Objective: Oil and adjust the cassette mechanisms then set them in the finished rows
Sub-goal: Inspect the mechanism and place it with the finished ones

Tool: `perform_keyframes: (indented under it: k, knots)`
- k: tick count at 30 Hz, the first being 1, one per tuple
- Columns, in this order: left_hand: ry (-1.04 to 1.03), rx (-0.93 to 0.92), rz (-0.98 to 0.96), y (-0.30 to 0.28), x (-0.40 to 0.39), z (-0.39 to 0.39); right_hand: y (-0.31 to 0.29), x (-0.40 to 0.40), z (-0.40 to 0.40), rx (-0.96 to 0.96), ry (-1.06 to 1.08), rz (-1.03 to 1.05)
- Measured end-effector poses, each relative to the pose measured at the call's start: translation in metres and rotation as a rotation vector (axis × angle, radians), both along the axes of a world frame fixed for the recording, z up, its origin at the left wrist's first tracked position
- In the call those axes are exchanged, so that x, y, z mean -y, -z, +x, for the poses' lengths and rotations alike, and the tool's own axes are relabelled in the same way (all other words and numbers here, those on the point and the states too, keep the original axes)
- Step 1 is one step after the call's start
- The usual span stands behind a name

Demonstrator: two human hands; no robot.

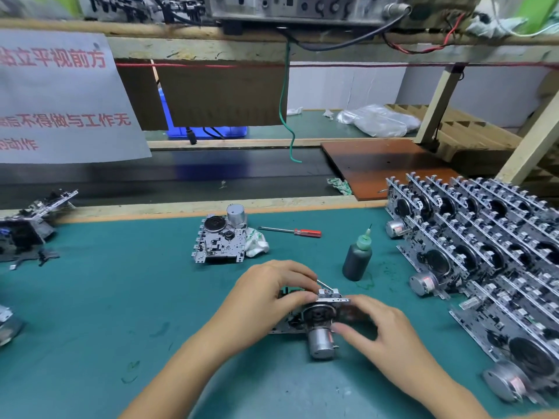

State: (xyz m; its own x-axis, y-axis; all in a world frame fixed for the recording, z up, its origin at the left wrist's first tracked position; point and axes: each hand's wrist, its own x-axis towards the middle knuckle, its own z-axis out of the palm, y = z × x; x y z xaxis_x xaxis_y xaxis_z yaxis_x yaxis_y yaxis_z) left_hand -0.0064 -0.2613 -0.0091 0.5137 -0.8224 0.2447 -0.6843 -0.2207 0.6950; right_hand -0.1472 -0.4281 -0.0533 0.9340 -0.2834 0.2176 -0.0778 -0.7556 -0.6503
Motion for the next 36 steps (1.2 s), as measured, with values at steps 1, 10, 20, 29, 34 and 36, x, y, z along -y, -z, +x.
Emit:
perform_keyframes:
  k: [1, 10, 20, 29, 34, 36]
  knots:
    - [-0.008, 0.015, 0.025, -0.002, 0.002, 0.002, 0.002, -0.001, 0.0, -0.014, -0.001, -0.011]
    - [-0.284, 0.014, 0.159, -0.004, 0.024, 0.032, 0.011, 0.006, 0.004, 0.013, 0.085, -0.039]
    - [-0.532, -0.098, 0.371, 0.022, -0.008, 0.051, 0.023, 0.009, 0.006, 0.058, 0.171, -0.176]
    - [-0.663, -0.097, 0.366, 0.035, -0.054, 0.002, 0.022, 0.005, 0.005, 0.095, 0.181, -0.203]
    - [-0.614, -0.297, 0.286, 0.039, -0.065, -0.006, 0.018, -0.012, 0.001, 0.129, 0.125, -0.187]
    - [-0.591, -0.247, 0.363, 0.037, -0.068, -0.011, 0.017, -0.02, 0.0, 0.128, 0.084, -0.219]
